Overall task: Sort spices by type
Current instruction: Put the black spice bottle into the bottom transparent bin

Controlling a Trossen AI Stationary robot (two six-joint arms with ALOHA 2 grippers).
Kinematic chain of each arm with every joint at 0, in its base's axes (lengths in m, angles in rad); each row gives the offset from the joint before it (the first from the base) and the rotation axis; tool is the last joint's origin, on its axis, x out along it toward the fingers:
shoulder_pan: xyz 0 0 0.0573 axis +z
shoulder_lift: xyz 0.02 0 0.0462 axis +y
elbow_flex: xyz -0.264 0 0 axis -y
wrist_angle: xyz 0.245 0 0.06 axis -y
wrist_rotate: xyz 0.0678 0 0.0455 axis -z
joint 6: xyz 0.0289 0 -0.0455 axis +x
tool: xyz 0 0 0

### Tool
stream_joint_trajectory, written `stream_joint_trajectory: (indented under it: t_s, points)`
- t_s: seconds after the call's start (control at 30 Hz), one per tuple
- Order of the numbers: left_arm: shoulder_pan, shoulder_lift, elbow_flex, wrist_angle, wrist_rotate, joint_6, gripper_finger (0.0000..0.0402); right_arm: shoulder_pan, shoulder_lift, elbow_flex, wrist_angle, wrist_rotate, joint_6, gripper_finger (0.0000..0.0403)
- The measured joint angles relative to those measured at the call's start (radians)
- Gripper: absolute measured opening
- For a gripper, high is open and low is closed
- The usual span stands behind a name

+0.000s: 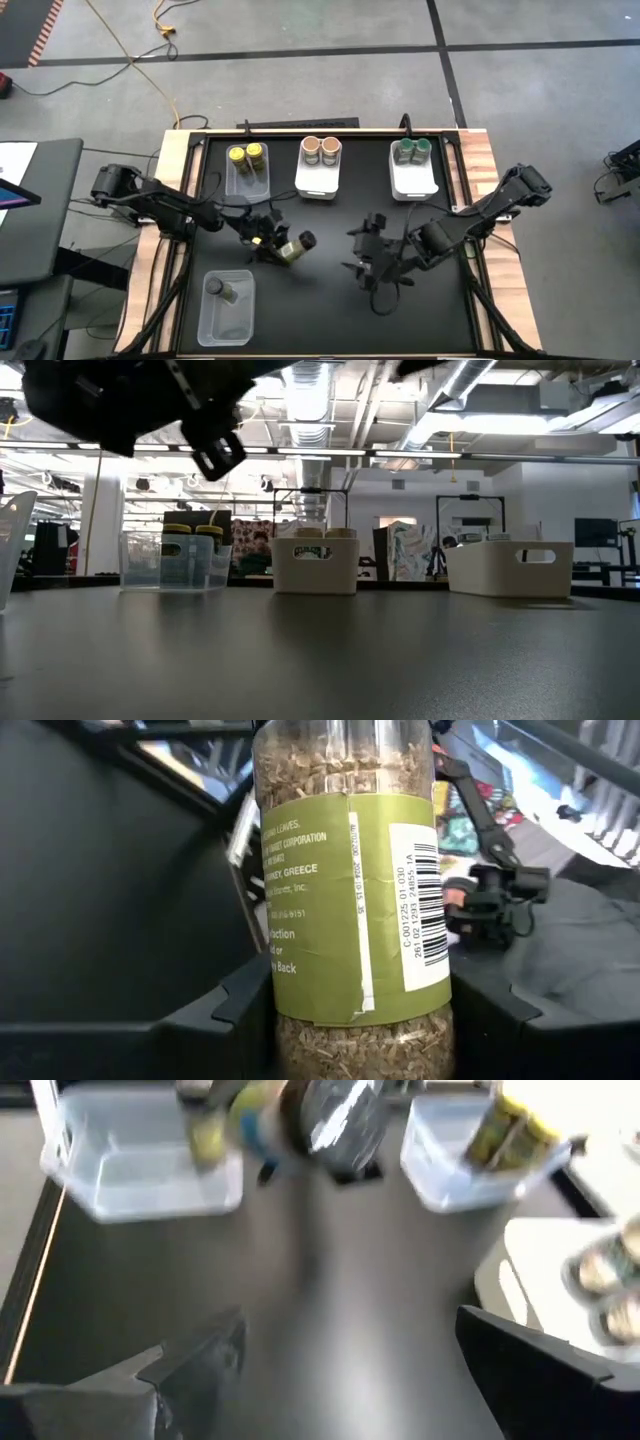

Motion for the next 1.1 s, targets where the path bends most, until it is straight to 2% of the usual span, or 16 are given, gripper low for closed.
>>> stream_joint_trajectory:
  t_s: [0.13,0.23,0.63,0.9,1.1]
  points:
    - [-0.017,-0.001,-0.012,-0.003,0.036,-0.031,0.0208,-0.067,0.037,0.0,0.188,-0.092,-0.165,0.0383]
    - [-0.027,-0.001,-0.006,0.003,0.043,-0.023,0.0208,-0.112,0.046,-0.001,0.258,-0.171,-0.247,0.0383]
    - [-0.028,-0.001,-0.006,0.004,0.042,-0.02,0.0208,-0.196,0.1,0.0,0.443,-0.436,-0.355,0.0383]
    - [-0.028,0.0,-0.006,0.0,0.042,-0.027,0.0208,-0.222,0.139,0.0,0.529,-0.475,-0.379,0.0383]
    - [-0.028,0.0,-0.006,-0.001,0.042,-0.027,0.0208,-0.236,0.138,0.0,0.511,-0.496,-0.37,0.0383]
